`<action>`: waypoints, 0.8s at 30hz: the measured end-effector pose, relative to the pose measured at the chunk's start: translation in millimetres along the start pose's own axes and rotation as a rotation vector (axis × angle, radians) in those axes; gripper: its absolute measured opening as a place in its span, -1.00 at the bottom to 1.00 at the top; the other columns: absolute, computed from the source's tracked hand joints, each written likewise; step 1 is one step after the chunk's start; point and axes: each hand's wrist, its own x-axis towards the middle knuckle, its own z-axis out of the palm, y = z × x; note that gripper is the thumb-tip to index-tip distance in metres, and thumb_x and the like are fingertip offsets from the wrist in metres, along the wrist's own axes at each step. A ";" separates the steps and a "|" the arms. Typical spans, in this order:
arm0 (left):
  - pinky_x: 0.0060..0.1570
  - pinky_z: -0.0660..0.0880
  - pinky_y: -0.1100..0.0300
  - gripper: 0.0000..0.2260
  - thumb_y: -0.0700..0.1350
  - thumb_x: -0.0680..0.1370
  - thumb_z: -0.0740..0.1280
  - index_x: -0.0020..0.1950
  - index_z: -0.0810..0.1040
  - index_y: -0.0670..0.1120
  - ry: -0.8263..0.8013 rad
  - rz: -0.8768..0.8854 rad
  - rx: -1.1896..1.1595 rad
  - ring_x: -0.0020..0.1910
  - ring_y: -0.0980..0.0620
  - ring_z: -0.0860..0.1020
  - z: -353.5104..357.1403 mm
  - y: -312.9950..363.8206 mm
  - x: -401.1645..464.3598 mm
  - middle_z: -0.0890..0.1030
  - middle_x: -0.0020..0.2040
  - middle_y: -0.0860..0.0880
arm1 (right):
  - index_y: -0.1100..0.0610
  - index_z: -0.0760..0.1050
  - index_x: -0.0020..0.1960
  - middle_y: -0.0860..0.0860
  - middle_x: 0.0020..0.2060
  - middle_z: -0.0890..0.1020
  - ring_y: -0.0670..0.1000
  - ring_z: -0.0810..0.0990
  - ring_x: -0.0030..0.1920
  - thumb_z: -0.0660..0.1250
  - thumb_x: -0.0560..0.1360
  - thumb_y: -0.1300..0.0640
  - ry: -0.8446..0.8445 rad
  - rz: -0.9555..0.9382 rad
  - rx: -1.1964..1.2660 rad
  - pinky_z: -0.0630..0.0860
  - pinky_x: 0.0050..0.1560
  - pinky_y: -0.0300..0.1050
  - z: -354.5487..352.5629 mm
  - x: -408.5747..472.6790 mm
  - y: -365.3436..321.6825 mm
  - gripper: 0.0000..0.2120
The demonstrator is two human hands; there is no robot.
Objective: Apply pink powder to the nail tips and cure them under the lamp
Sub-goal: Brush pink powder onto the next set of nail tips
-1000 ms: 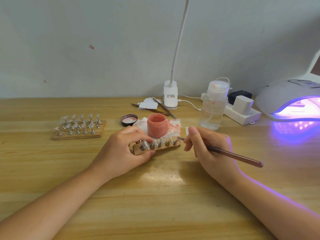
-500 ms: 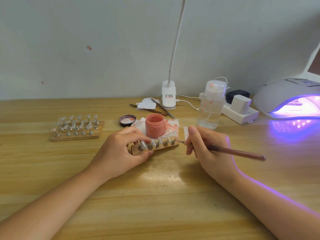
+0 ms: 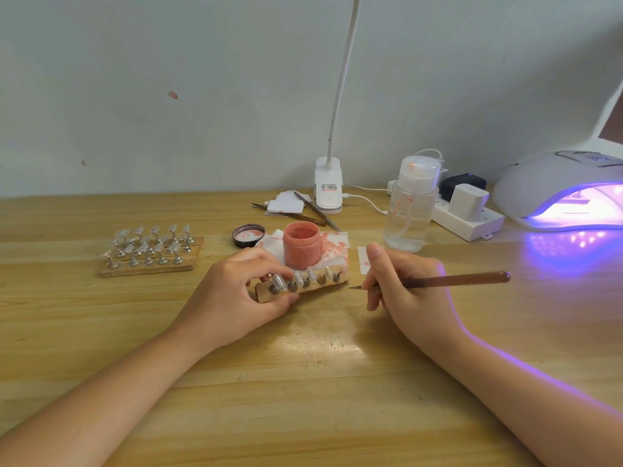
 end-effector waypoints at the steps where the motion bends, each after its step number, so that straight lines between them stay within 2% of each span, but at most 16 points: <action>1: -0.24 0.29 0.54 -0.68 -0.22 0.27 0.55 -0.12 0.57 0.09 0.000 -0.003 -0.001 -0.21 0.35 0.46 0.1 -0.6 0.0 0.55 -0.21 0.16 | 0.21 0.50 -0.41 0.05 -0.56 0.54 -0.14 0.47 -0.53 0.22 0.53 -0.03 0.003 -0.011 0.007 0.37 -0.42 -0.35 -0.4 -0.1 -0.2 -0.56; 4: -0.26 0.29 0.52 -0.68 -0.23 0.27 0.55 -0.12 0.58 0.08 0.001 -0.013 0.002 -0.22 0.33 0.46 0.1 -1.6 -0.6 0.55 -0.21 0.16 | 0.18 0.54 -0.34 -0.10 -0.48 0.56 -0.18 0.51 -0.45 0.23 0.53 -0.04 -0.014 -0.009 -0.009 0.40 -0.37 -0.34 0.7 2.1 -1.9 -0.61; 8: -0.23 0.29 0.54 -0.68 -0.23 0.27 0.55 -0.12 0.57 0.09 0.001 -0.003 0.006 -0.21 0.34 0.46 -0.3 -1.1 -0.2 0.55 -0.20 0.17 | 0.20 0.51 -0.40 0.02 -0.54 0.56 -0.16 0.48 -0.52 0.18 0.52 -0.04 -0.010 0.036 0.034 0.38 -0.40 -0.36 -0.1 1.7 -1.2 -0.57; 11: -0.23 0.29 0.55 -0.69 -0.21 0.27 0.55 -0.11 0.57 0.09 0.002 -0.003 0.005 -0.21 0.36 0.46 0.0 -0.9 -0.3 0.54 -0.20 0.18 | 0.21 0.52 -0.37 -0.03 -0.51 0.57 -0.19 0.48 -0.49 0.19 0.52 0.01 -0.003 -0.009 -0.002 0.37 -0.39 -0.40 0.1 1.6 -1.0 -0.61; 14: -0.24 0.29 0.53 -0.74 -0.13 0.28 0.51 -0.12 0.57 0.11 0.009 -0.006 -0.005 -0.21 0.35 0.46 -0.1 -0.1 -0.4 0.55 -0.21 0.17 | 0.14 0.52 -0.36 -0.03 -0.50 0.57 -0.20 0.49 -0.48 0.17 0.49 -0.09 -0.013 0.006 -0.019 0.35 -0.38 -0.42 1.5 2.3 -2.1 -0.61; 17: -0.24 0.28 0.54 -0.70 -0.19 0.27 0.55 -0.12 0.57 0.09 0.007 -0.009 -0.001 -0.21 0.36 0.46 -0.1 -0.5 -0.5 0.55 -0.21 0.15 | 0.18 0.49 -0.41 0.05 -0.55 0.55 -0.17 0.47 -0.53 0.21 0.53 -0.05 0.006 0.007 0.006 0.36 -0.41 -0.37 0.2 1.2 0.0 -0.57; 19: -0.23 0.28 0.55 -0.70 -0.20 0.27 0.54 -0.12 0.57 0.09 0.003 -0.003 0.003 -0.21 0.37 0.45 -0.3 -0.2 -0.5 0.54 -0.21 0.15 | 0.21 0.51 -0.38 0.01 -0.51 0.57 -0.18 0.48 -0.49 0.22 0.55 -0.03 0.011 -0.009 0.003 0.38 -0.39 -0.35 0.0 1.5 0.5 -0.57; 22: -0.23 0.28 0.55 -0.67 -0.24 0.26 0.55 -0.12 0.57 0.08 0.000 -0.013 0.007 -0.21 0.38 0.45 -0.5 0.1 -0.6 0.54 -0.21 0.18 | 0.16 0.52 -0.37 -0.06 -0.49 0.57 -0.18 0.49 -0.46 0.19 0.53 -0.06 -0.016 0.027 -0.017 0.39 -0.36 -0.35 1.4 3.3 -0.6 -0.59; 24: -0.22 0.28 0.56 -0.67 -0.24 0.26 0.55 -0.12 0.57 0.09 -0.005 -0.018 0.007 -0.20 0.38 0.45 -0.4 0.5 -0.1 0.54 -0.21 0.18 | 0.12 0.48 -0.42 0.01 -0.56 0.53 -0.14 0.47 -0.51 0.16 0.53 -0.04 -0.014 0.064 0.013 0.38 -0.38 -0.33 1.4 2.9 -1.0 -0.58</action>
